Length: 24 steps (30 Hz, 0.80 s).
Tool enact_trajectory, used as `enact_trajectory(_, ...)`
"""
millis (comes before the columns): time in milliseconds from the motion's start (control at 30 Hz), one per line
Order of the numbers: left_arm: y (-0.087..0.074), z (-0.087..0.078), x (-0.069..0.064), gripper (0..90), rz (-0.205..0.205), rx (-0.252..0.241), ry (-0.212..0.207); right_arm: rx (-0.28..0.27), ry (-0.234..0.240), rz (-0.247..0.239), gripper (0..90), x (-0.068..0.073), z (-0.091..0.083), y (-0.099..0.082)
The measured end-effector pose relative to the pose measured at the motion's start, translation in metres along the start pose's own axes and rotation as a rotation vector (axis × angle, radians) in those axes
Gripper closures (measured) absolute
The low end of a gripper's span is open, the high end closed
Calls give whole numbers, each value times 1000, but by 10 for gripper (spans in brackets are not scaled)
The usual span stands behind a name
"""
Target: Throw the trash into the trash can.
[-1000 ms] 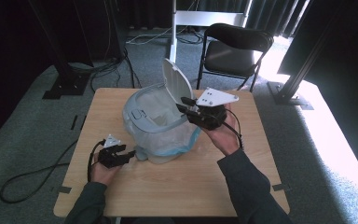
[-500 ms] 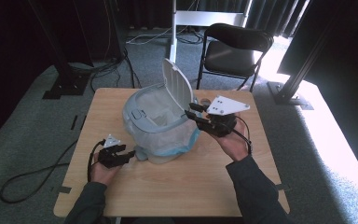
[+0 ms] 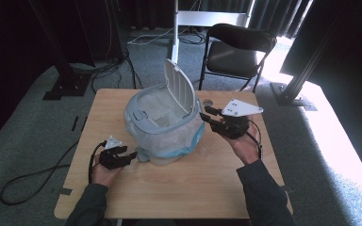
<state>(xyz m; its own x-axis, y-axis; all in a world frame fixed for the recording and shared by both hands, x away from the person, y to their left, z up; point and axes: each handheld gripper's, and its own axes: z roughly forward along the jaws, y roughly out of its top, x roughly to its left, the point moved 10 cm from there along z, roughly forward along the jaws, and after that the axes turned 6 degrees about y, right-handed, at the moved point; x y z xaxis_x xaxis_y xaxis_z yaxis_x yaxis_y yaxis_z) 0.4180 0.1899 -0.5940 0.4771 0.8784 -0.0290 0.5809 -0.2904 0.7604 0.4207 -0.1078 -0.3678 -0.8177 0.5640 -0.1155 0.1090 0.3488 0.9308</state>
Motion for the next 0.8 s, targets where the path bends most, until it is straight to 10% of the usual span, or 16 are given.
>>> enact_trajectory(800, 0, 0, 0, 438, -1, -1, 0, 155, -87, 146, 688, -42, 19, -69)
